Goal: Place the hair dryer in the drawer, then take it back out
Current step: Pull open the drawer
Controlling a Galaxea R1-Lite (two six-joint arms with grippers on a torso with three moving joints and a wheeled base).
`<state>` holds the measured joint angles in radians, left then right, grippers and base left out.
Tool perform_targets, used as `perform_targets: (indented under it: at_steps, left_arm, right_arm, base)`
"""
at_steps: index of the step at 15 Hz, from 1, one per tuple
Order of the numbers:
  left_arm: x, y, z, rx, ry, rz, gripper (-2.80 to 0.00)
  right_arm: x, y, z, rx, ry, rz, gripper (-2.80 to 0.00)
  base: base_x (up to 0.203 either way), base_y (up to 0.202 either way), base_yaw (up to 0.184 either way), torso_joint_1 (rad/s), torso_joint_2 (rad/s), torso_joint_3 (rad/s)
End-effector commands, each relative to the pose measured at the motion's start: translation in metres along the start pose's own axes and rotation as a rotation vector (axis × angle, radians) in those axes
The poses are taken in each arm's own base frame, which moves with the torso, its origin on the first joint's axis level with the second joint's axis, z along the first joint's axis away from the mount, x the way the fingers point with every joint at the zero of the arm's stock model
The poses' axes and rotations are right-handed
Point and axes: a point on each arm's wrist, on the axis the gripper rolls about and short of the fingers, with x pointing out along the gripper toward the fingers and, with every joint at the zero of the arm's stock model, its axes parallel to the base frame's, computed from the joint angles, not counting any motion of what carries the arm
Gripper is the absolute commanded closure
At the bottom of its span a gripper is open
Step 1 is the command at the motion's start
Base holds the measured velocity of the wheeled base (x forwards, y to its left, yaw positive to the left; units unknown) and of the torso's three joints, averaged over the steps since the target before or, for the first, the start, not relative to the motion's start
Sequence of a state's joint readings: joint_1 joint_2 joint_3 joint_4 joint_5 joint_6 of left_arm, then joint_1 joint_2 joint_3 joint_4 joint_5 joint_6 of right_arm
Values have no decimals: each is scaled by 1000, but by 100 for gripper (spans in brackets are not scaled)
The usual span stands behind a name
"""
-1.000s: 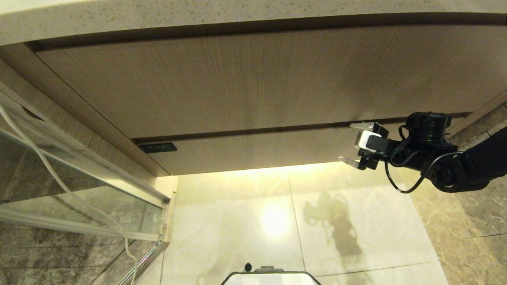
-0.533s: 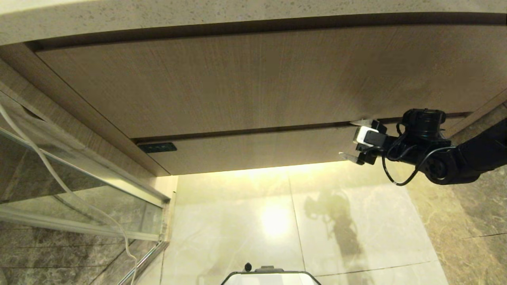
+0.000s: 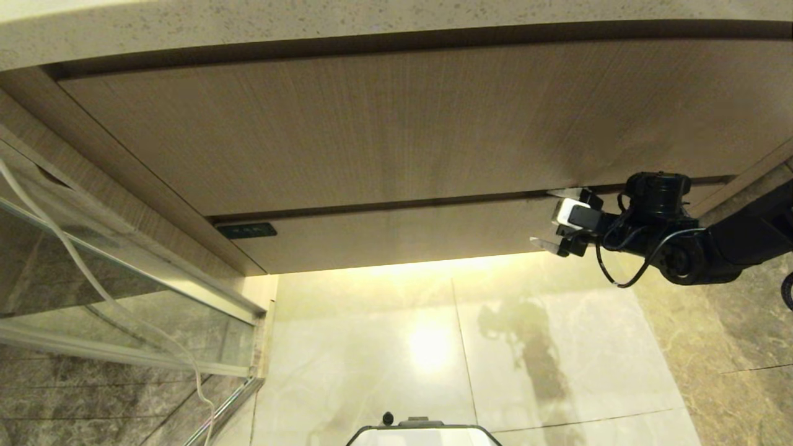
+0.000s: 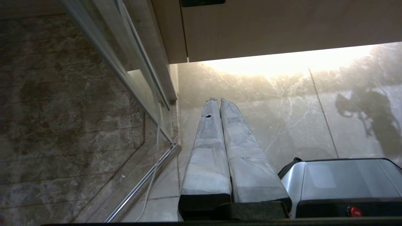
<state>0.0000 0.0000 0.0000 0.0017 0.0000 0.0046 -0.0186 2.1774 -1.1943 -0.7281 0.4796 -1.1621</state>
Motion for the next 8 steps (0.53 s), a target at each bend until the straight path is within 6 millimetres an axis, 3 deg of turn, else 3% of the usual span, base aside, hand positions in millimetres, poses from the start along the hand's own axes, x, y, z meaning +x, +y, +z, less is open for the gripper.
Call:
perform_targets:
  at_steps: [1, 8]
  left_arm:
    - [0, 0, 0, 0, 1, 0, 0]
    - [0, 0, 0, 0, 1, 0, 0]
  right_arm:
    - [-9, 5, -11, 56, 127, 80, -280]
    - [-30, 5, -5, 101, 254, 143, -280]
  base:
    - [0, 0, 0, 0, 0, 0]
    - [0, 0, 0, 0, 0, 0]
